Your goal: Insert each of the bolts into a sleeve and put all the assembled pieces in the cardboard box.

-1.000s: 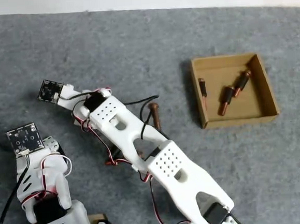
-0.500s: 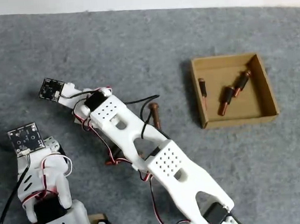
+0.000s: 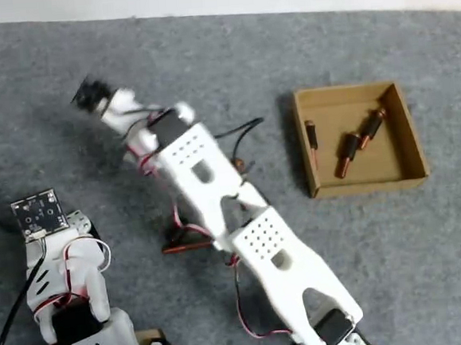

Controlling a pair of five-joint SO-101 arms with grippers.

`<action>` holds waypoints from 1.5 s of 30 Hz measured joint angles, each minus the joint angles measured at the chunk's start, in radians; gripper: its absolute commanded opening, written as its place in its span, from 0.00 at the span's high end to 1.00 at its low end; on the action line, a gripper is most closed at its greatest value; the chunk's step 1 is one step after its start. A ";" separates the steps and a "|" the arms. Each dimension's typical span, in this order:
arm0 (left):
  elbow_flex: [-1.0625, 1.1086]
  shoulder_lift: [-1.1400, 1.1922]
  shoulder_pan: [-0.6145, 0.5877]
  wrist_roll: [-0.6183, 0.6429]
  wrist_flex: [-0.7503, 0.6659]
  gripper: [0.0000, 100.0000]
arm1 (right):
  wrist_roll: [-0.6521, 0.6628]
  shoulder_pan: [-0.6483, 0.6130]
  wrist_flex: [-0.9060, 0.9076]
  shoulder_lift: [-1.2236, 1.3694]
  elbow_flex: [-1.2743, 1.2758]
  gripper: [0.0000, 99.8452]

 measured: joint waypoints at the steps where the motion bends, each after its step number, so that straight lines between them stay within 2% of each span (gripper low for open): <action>1: 0.000 0.000 0.000 0.000 0.000 0.99 | 0.000 0.014 0.035 0.000 -0.015 0.99; 4: 0.000 0.000 0.000 0.000 0.000 0.99 | -0.005 0.055 0.117 0.000 -0.023 0.99; 11: 0.000 0.000 0.000 0.000 0.000 0.99 | -0.115 0.158 0.132 -0.006 -0.029 0.99; 33: 0.000 0.000 0.000 0.000 0.000 0.99 | -0.204 0.213 0.133 -0.264 -0.028 1.00; 45: 0.000 0.000 0.000 0.000 0.000 0.99 | -0.210 0.213 0.133 -0.687 0.450 1.00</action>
